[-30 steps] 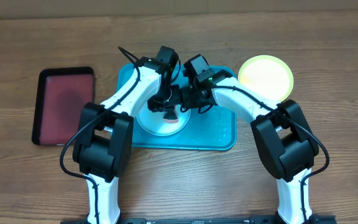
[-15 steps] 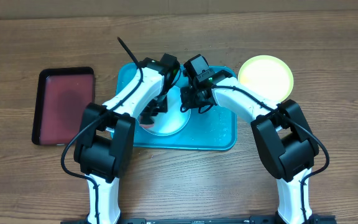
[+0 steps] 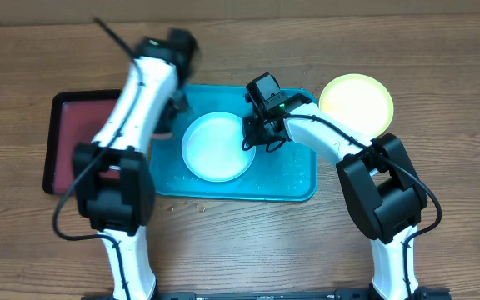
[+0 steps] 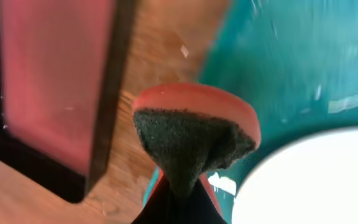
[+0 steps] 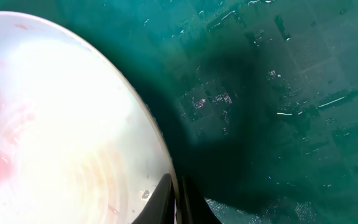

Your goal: Clean dirty plates on tray and stack at the side

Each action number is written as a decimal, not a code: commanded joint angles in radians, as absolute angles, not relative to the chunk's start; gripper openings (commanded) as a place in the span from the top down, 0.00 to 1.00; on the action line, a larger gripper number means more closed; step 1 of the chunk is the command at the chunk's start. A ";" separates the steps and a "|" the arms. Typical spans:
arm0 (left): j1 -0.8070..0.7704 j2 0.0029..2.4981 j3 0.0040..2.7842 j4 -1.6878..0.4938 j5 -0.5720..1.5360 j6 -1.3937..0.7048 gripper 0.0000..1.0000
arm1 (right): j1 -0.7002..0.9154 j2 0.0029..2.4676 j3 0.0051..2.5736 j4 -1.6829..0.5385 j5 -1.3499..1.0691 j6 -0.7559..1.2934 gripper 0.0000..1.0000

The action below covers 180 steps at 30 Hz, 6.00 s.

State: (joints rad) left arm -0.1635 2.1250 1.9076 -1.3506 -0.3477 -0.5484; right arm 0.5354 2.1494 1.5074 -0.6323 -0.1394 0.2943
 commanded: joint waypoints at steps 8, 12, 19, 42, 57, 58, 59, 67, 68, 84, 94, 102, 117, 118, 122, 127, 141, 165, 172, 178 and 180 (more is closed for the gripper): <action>0.170 2.125 1.944 -1.361 -0.126 -0.493 0.96 | 0.515 2.183 1.491 -0.638 -0.019 0.307 0.96; 0.265 2.125 1.906 -1.341 -0.125 -0.492 0.96 | 0.515 2.183 1.491 -0.630 -0.019 0.307 0.96; 0.348 2.126 1.747 -1.200 -0.088 -0.426 0.96 | 0.515 2.183 1.491 -0.630 -0.019 0.307 0.96; 0.393 2.124 2.078 -1.386 0.035 -0.426 0.73 | 0.517 2.141 1.590 -0.711 -0.006 0.213 0.96; 0.392 2.124 2.103 -1.383 0.035 -0.426 0.00 | 0.731 1.978 1.815 -0.699 0.888 -0.187 0.96; 0.392 2.124 2.103 -1.383 0.034 -0.426 0.00 | 0.749 1.976 1.815 -0.675 0.954 -0.220 0.96; 0.392 2.124 2.103 -1.383 0.034 -0.426 0.00 | 0.766 1.977 1.815 -0.651 1.014 -0.255 0.96; 0.392 2.124 2.103 -1.383 0.034 -0.426 0.00 | 0.876 1.977 1.814 -0.442 1.258 -0.568 0.96; 0.392 2.124 2.103 -1.383 0.034 -0.426 0.00 | 0.884 1.977 1.814 -0.420 1.275 -0.593 0.96; 0.392 2.124 2.103 -1.383 0.034 -0.426 0.00 | 0.756 1.977 1.814 -0.561 1.170 -0.114 0.96; 0.392 2.124 2.103 -1.383 0.034 -0.426 0.00 | 0.292 1.977 1.813 -0.909 0.142 0.241 0.96; 0.392 2.124 2.103 -1.383 0.034 -0.426 0.00 | -0.049 1.979 1.776 -1.045 -0.054 0.240 0.96; 0.392 2.124 2.103 -1.383 0.034 -0.426 0.00 | -0.218 1.996 1.588 -0.952 -0.101 0.239 0.76; 0.392 2.124 2.103 -1.383 0.034 -0.426 0.00 | -0.214 1.996 1.588 -0.952 -0.120 0.236 0.67; 0.392 2.124 2.103 -1.383 0.034 -0.426 0.00 | -0.195 1.994 1.588 -0.955 -0.198 0.236 0.53; 0.392 2.124 2.103 -1.383 0.034 -0.426 0.00 | -0.163 1.961 1.588 -0.993 -0.245 0.236 0.51; 0.392 2.124 2.103 -1.383 0.034 -0.426 0.00 | -0.005 1.639 1.588 -1.319 -0.123 0.229 0.00; 0.392 2.124 2.103 -1.383 0.034 -0.426 0.00 | 0.091 1.596 1.588 -1.615 -0.135 0.233 0.00; 0.392 2.124 2.103 -1.383 0.034 -0.426 0.00 | 0.091 1.597 1.588 -1.608 -0.132 0.233 0.00; 0.392 2.124 2.103 -1.383 0.034 -0.426 0.00 | 0.091 1.585 1.588 -1.540 -0.094 0.232 0.00; 0.392 2.124 2.103 -1.383 0.034 -0.426 0.00 | 0.091 1.557 1.582 -1.499 -0.099 0.233 0.00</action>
State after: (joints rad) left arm 0.3908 2.1300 2.0888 -1.3808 0.0269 -0.4347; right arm 0.0895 1.6054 1.5867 -1.5253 -0.1150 0.2321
